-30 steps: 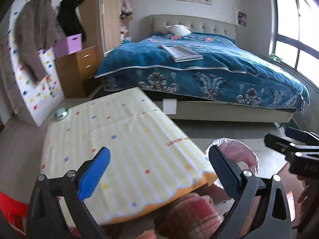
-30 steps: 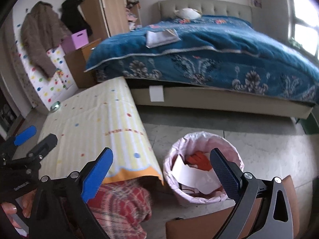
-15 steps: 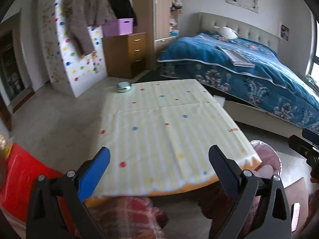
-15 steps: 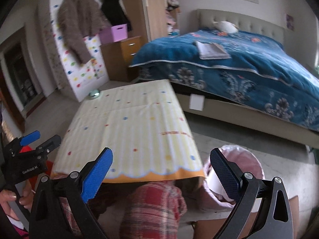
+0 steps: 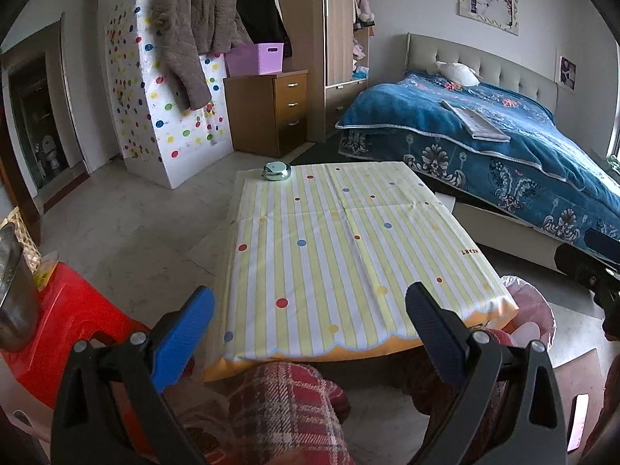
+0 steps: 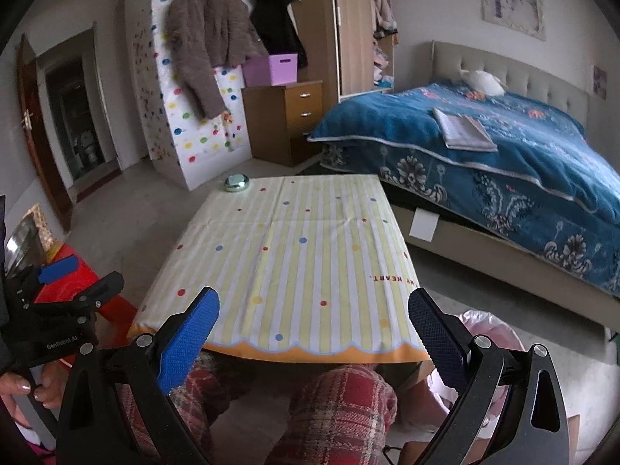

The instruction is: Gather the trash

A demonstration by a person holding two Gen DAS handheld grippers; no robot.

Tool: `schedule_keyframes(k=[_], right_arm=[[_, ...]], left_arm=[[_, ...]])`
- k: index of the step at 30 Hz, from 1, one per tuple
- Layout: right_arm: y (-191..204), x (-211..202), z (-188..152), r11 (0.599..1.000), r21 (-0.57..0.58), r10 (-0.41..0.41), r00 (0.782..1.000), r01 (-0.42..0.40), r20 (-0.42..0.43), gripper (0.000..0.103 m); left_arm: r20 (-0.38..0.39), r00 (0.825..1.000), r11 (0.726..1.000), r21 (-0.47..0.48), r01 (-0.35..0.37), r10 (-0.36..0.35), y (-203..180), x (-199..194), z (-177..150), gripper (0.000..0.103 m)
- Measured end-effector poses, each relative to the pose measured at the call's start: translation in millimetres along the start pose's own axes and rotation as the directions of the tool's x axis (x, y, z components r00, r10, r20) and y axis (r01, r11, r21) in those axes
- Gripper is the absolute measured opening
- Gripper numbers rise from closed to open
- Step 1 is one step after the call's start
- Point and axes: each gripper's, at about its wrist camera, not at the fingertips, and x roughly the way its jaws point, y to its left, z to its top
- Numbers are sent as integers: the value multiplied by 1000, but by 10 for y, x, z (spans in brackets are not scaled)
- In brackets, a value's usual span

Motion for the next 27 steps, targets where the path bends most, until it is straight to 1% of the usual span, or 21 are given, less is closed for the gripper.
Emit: schedule_keyframes(k=[12,27], right_arm=[[-38,-7,71,1000,3,-3,1000,3,-13,97],[-117,0,44,1000,9,3,1000,-3,-15,97]], left_arm=[[-13,1000,1000,0,-6,6,7,54,23,96],[-16,1000,1000,1,-7,7,6,67,34,96]])
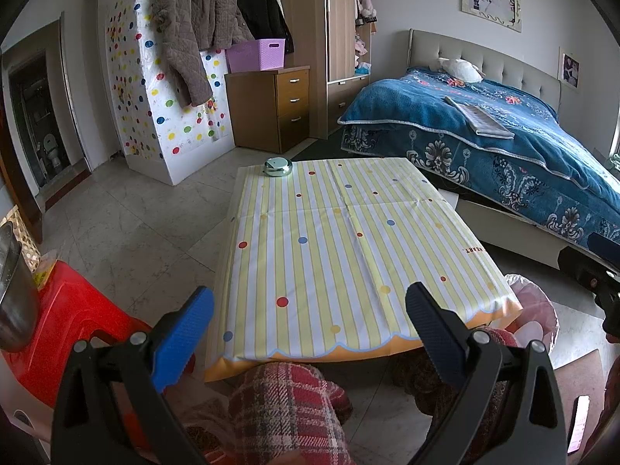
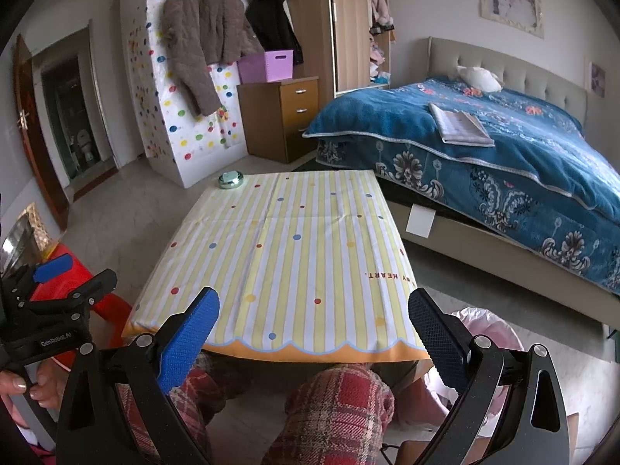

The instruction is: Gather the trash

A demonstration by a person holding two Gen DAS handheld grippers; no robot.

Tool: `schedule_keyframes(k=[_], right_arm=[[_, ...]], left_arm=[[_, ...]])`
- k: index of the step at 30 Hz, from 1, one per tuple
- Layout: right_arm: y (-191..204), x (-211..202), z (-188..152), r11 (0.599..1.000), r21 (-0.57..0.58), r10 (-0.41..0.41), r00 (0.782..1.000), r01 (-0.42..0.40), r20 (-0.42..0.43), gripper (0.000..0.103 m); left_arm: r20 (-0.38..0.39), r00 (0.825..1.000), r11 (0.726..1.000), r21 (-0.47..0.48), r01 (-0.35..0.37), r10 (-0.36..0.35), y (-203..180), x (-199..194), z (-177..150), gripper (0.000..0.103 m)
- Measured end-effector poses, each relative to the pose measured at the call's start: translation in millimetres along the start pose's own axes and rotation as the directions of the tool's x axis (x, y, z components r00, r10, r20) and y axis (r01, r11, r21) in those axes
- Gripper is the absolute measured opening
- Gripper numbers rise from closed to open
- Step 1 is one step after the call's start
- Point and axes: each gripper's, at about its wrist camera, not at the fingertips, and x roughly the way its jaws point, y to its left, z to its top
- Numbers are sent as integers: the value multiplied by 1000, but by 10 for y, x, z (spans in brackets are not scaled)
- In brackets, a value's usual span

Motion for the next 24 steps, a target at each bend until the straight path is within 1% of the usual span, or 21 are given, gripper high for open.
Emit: schedule_keyframes(k=[24], right_arm=[[-32,3,5,1000,1,0,1000,0,8,97]], left_arm=[[3,1000,1000,-1,-2,2,0,19,-5,96]])
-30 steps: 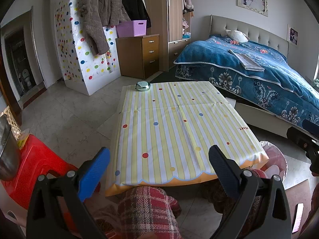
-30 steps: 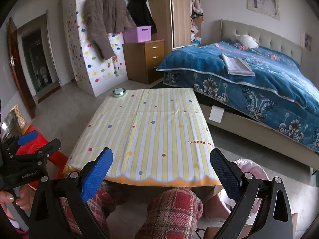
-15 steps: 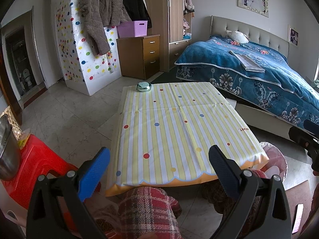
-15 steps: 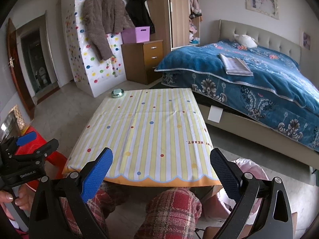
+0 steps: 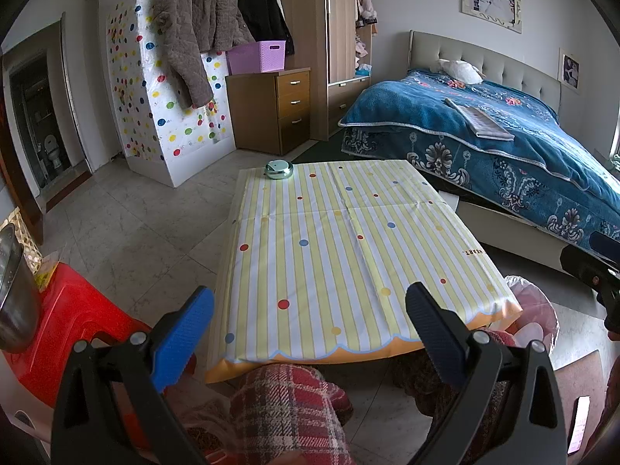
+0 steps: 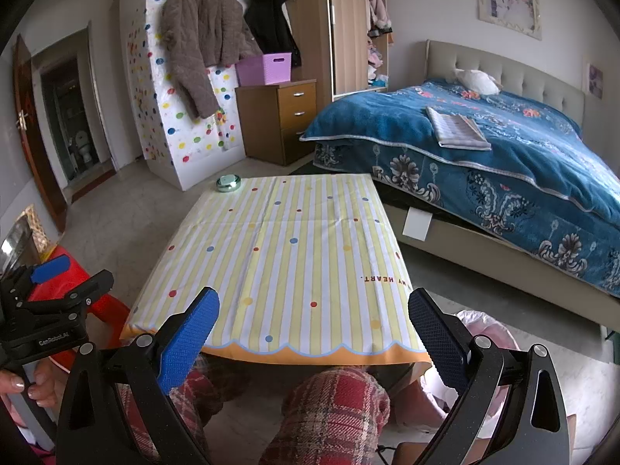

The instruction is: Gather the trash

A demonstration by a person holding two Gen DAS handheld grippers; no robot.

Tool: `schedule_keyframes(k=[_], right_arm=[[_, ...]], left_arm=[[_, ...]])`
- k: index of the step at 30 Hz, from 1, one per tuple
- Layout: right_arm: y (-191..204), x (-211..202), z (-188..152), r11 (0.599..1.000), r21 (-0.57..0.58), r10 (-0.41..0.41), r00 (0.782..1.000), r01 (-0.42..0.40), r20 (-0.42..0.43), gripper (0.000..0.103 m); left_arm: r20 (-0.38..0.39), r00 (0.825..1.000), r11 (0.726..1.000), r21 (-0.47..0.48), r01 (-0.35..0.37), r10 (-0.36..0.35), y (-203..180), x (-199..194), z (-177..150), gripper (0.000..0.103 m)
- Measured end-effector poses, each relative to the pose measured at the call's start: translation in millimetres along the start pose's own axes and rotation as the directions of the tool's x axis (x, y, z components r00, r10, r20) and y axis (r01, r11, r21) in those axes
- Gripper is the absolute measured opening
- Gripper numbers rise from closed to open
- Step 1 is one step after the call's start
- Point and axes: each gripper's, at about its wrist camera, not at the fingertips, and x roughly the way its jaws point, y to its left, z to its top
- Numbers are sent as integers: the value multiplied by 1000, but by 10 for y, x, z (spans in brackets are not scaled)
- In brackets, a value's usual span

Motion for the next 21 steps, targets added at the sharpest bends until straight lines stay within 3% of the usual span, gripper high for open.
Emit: schedule_keyframes(k=[21], right_arm=[[-9,-7,12,1000,1,3,1000,-3,0,97]], left_arm=[[1,1000,1000,-1,-2,2,14,0,1,96]])
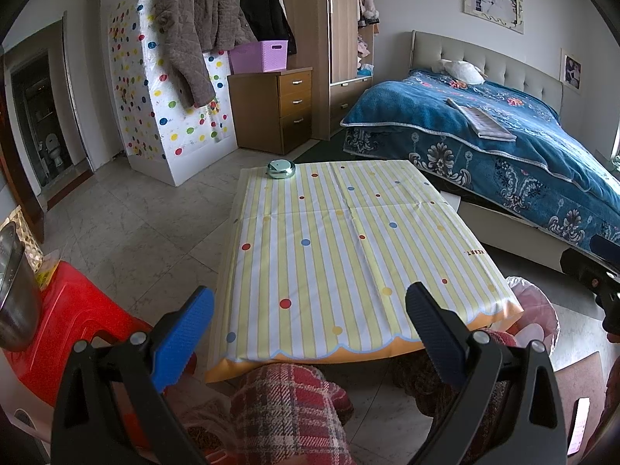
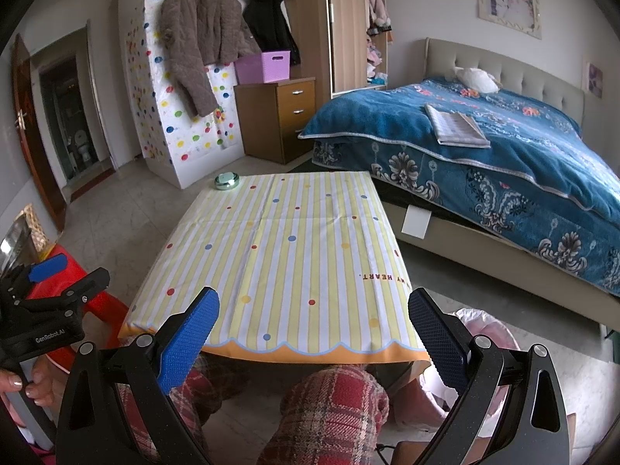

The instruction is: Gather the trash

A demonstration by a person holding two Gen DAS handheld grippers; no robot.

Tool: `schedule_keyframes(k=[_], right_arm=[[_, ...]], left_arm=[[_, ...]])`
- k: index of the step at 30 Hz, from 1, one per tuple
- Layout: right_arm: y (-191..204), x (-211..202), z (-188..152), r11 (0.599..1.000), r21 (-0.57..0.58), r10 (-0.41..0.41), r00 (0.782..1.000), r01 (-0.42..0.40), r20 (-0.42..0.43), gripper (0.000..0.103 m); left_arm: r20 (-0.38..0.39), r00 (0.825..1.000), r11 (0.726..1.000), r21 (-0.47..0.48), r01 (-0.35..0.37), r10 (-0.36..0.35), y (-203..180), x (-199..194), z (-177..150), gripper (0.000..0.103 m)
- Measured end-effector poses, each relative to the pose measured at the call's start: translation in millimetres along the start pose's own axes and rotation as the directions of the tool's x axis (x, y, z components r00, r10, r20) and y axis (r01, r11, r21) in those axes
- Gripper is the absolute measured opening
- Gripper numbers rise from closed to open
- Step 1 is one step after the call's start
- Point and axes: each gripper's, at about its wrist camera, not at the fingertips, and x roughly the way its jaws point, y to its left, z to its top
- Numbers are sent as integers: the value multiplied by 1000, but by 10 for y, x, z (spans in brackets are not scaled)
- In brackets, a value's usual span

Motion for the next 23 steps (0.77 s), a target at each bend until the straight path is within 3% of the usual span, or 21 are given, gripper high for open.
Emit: schedule_keyframes(k=[16,20,23], right_arm=[[-64,0,-51,1000,7,-3,1000,3,-7,97],[-147,74,-138,1000,17,-25,1000,26,-14,97],[-527,212,-474,992,40,-120,992,122,-46,97]], left_arm=[[10,1000,1000,8,18,-18,-10,46,-39,96],[-26,999,999,19,32,-31,-29,306,-72,96],[-62,998,1000,-8,29,-29,12,550,-104,96]])
